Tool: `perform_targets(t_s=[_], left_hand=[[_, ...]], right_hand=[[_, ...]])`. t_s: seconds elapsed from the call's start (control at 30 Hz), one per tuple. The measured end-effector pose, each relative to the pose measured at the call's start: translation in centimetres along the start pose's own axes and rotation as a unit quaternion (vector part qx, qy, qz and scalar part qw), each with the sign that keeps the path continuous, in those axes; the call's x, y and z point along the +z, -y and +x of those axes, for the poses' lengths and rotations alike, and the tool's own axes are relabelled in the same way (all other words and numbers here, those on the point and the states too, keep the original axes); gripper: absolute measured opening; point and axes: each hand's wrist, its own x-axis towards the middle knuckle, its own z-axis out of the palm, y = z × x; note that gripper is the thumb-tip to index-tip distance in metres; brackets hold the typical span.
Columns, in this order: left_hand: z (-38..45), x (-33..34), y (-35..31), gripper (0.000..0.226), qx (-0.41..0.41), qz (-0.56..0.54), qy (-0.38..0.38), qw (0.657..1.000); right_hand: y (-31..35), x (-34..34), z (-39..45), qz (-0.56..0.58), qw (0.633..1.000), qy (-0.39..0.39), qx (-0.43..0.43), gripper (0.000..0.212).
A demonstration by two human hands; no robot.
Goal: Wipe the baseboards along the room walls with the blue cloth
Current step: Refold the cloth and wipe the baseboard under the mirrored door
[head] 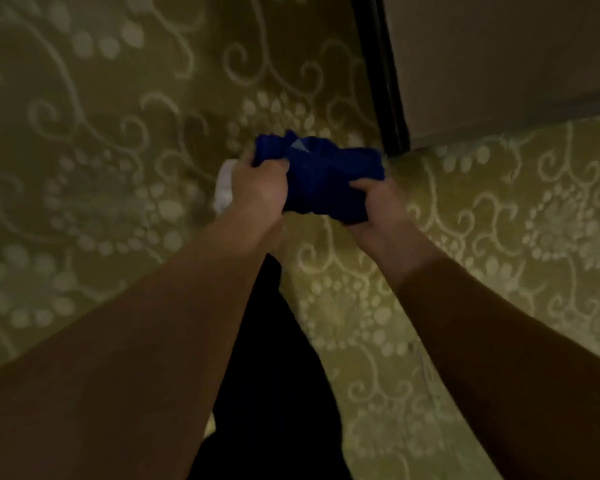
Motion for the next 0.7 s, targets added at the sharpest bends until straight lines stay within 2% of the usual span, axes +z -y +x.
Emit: perform_targets(t_s=[0.07,0.17,0.23,0.33,0.47,0.57,0.7], left_hand=[[1.6,-0.5,-1.8,0.048,-0.005,0.025,-0.039,0.999],[3.7,-1.4,-4.8,0.041,-0.029,0.028,-0.022,0.999],[4.9,-2.1,-7.2,0.046,-0.046,0.037,-0.009,0.998],[6.7,-3.0,-9.5,0.056,-0.063,0.043,0.034,0.997],[8.4,-2.6,-11.8,0.052,-0.08,0.067,0.101,0.989],[10.1,-2.6,-12.8,0.038,-0.072,0.113,0.147,0.98],[11.6,-1.9,-13.4,0.042,-0.022,0.193,0.22,0.956]], right_hand=[[-0.3,2.4,1.5,0.025,0.999,-0.013,0.021,0.053],[0.5,5.5,1.8,0.042,0.998,-0.034,0.01,0.041],[1.0,7.2,1.7,0.059,0.998,-0.038,-0.001,0.034],[1.7,9.5,1.7,0.096,0.994,-0.05,-0.02,0.031],[2.4,11.4,2.0,0.156,0.984,-0.065,-0.06,0.022],[2.2,11.7,2.3,0.162,0.979,-0.089,-0.087,0.02],[1.6,11.4,2.9,0.191,0.972,-0.108,-0.087,0.03]])
